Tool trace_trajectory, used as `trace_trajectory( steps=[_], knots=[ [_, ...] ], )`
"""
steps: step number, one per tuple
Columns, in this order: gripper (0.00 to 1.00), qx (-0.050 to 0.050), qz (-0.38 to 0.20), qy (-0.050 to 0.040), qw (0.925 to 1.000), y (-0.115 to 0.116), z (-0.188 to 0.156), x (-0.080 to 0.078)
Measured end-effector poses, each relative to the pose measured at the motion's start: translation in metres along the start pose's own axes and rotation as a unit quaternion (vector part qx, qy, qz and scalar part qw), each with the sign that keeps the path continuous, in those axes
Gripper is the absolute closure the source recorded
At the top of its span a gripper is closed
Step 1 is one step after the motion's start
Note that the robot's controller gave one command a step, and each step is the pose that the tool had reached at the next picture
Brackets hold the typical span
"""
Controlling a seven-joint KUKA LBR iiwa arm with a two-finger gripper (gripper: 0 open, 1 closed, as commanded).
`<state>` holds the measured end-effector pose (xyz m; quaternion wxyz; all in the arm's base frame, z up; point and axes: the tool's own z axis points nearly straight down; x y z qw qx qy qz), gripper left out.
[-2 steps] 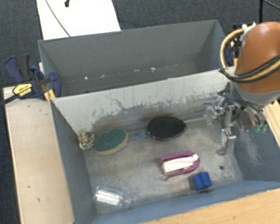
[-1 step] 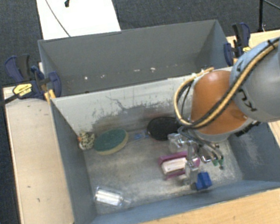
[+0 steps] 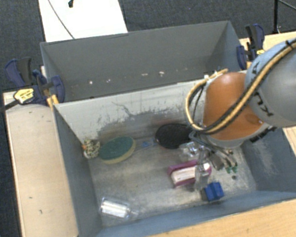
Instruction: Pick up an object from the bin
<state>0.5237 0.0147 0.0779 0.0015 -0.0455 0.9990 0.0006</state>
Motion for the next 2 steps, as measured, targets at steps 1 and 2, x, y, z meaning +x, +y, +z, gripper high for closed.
trace_trajectory(
  steps=[1, 2],
  knots=[
    [1.00, 0.000, 0.002, -0.0041, 1.0000, 0.013, -0.120, -0.031],
    [1.00, 0.001, 0.037, -0.0048, 0.9993, -0.018, -0.274, -0.031]
  ],
)
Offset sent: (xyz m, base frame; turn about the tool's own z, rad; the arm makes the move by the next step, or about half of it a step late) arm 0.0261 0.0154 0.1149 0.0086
